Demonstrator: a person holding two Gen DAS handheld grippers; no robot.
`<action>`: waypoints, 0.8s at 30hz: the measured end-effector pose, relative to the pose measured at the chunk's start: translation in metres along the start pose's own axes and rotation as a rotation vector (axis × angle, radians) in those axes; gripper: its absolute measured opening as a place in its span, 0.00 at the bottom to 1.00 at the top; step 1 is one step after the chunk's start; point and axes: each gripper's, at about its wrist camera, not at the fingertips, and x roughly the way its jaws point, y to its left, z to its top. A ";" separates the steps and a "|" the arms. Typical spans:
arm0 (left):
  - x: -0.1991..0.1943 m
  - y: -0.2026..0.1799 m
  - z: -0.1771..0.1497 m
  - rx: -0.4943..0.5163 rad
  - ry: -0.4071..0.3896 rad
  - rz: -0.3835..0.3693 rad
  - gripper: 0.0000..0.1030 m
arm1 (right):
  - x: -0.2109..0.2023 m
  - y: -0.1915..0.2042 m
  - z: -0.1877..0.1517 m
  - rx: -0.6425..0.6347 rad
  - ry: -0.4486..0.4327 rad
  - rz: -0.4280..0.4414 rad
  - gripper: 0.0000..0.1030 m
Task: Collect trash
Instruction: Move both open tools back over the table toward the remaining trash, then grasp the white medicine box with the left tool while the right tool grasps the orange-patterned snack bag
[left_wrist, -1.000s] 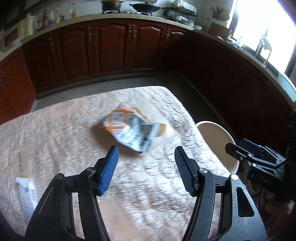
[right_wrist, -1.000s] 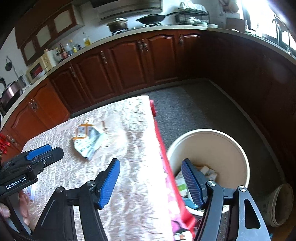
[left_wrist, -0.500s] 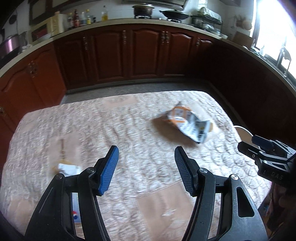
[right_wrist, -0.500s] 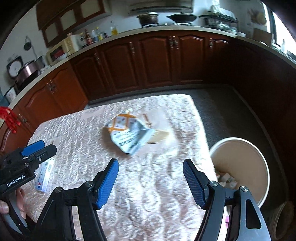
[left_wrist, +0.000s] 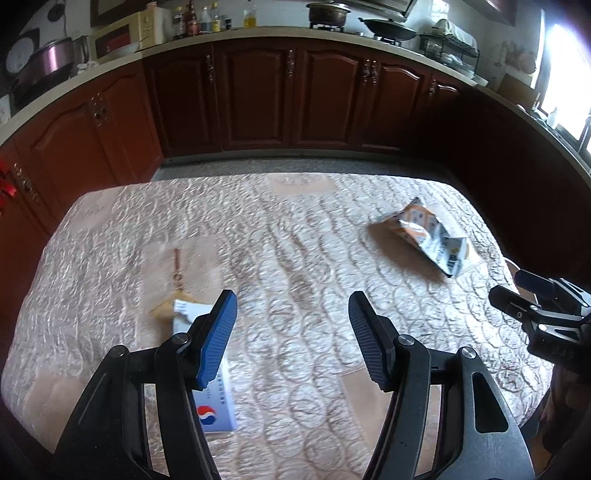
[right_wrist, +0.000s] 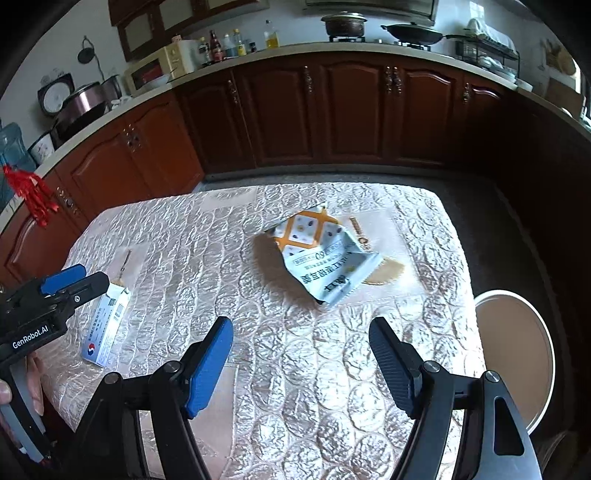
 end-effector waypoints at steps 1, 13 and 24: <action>0.001 0.002 -0.001 -0.002 0.004 0.003 0.60 | 0.001 0.001 0.000 -0.003 0.003 0.002 0.72; 0.010 0.066 -0.024 -0.140 0.142 -0.116 0.61 | 0.023 -0.011 0.018 -0.050 0.025 -0.001 0.75; 0.037 0.090 -0.038 -0.207 0.210 -0.081 0.70 | 0.072 -0.016 0.051 -0.102 0.069 0.044 0.82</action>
